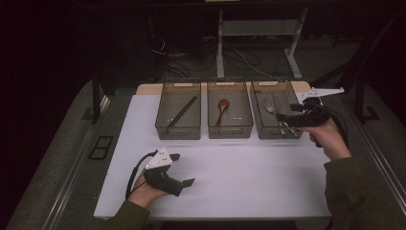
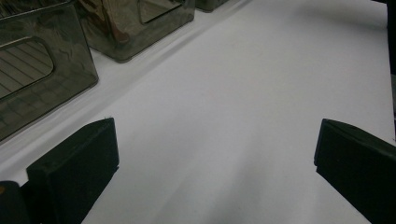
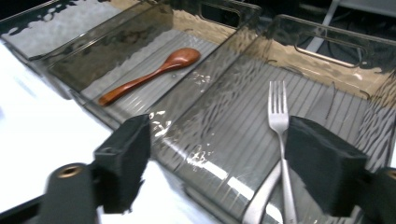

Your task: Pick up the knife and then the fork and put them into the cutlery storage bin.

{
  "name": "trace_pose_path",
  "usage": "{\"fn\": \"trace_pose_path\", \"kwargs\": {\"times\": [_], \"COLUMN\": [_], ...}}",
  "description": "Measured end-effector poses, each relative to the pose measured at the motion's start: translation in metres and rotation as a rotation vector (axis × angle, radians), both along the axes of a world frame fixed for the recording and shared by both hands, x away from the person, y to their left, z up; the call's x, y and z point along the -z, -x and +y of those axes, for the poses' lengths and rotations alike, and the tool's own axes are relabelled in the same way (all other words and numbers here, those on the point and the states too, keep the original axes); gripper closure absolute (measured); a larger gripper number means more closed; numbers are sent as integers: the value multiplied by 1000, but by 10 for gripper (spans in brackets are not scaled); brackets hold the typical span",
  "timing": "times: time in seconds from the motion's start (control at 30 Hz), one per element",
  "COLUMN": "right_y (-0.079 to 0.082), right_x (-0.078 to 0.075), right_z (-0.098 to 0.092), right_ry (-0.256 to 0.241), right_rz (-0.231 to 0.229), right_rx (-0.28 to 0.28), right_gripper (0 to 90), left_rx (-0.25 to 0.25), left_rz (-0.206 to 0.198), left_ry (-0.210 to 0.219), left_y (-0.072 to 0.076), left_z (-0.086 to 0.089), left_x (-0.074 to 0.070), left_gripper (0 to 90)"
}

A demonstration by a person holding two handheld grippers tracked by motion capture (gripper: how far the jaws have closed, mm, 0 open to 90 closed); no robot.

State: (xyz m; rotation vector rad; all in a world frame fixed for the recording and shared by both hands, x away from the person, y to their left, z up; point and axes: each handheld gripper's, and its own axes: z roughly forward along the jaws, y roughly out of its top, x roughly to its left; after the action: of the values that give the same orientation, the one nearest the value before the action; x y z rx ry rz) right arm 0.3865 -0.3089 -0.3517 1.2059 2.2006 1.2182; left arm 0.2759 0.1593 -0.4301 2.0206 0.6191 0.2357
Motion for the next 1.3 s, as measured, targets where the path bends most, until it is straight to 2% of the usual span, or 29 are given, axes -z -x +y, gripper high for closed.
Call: {"fn": "trace_pose_path", "kwargs": {"times": [0.13, 0.27, 0.53, 0.73, 0.8, 0.83, 1.07, 1.17, 1.3], "right_y": [22, 42, 68, 84, 90, 93, 108, 114, 121], "right_x": [4, 13, 34, 51, 56, 58, 73, 79, 84], "right_z": [6, 9, 13, 17, 19, 19, 22, 20, 12], "right_ry": [-19, -53, -83, -64, -68, -69, -92, -76, -85], "right_rz": [-41, -58, -49, -49, -48, -46, -34, -34, -39], "right_rx": [-24, -45, -51, -74, -83, -92, -110, -115, -100], "right_gripper": [187, 169, 169, 169, 164, 123, 123, 123, 123], "left_rx": [-4, -6, -2, 0, 1, 3, 1, 3, 7], "left_rz": [-2, -4, -4, -6, -6, -9, -5, -4, -5], "left_ry": [7, 7, 5, 3, 4, 3, 5, 5, 3], "left_y": [-1, -1, 0, 0, 1, 1, 2, 2, 3], "left_z": [0, 0, -1, -1, -1, -1, -1, -1, -1], "left_x": [0, 0, 0, 0, -1, -1, -1, -1, -1], "left_gripper": [0, 0, 0, 0, 0, 0, 0, 0, 0]}}
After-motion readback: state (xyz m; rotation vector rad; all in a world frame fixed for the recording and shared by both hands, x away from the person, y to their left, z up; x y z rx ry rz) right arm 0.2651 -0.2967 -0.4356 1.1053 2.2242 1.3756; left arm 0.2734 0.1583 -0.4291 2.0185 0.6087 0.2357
